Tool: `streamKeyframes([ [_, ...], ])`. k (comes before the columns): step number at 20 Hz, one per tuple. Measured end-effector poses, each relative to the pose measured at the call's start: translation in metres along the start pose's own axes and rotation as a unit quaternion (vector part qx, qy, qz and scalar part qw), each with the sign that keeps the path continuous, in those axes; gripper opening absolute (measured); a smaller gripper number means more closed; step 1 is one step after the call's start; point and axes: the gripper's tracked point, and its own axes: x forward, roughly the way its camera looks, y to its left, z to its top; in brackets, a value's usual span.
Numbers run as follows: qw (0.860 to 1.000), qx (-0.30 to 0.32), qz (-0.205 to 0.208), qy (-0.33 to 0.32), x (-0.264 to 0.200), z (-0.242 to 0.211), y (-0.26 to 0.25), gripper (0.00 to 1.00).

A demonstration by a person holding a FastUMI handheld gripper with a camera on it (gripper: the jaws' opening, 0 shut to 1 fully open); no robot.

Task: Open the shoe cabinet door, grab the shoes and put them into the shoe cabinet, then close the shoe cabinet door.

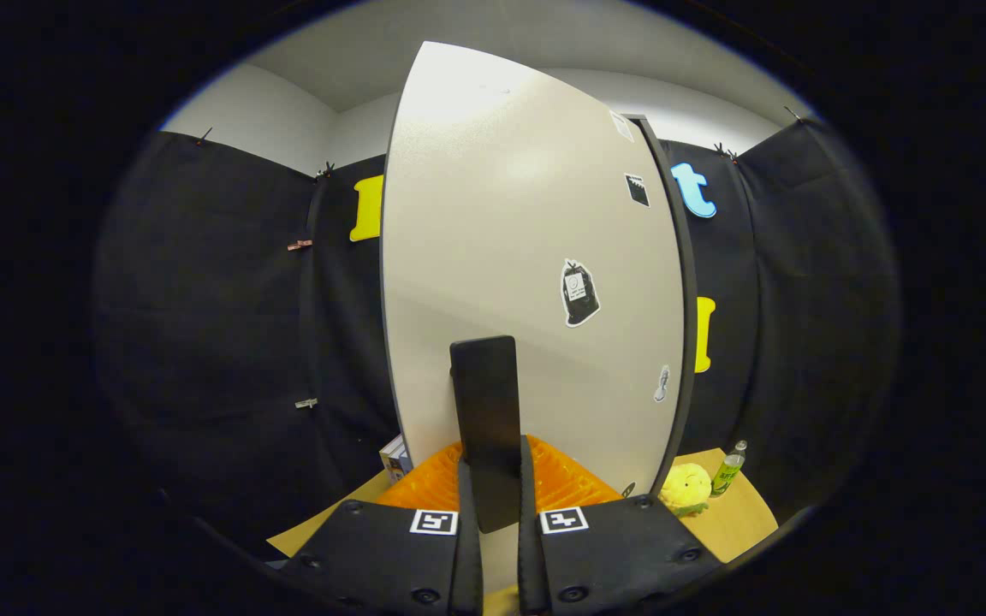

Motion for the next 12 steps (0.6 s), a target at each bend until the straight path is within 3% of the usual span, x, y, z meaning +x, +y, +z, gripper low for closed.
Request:
streamKeyframes([
  [9,1.000,0.001,-0.024,0.008,-0.036,0.001,-0.042,0.20],
  [12,0.999,-0.004,-0.040,0.004,-0.041,0.010,-0.056,0.27],
])
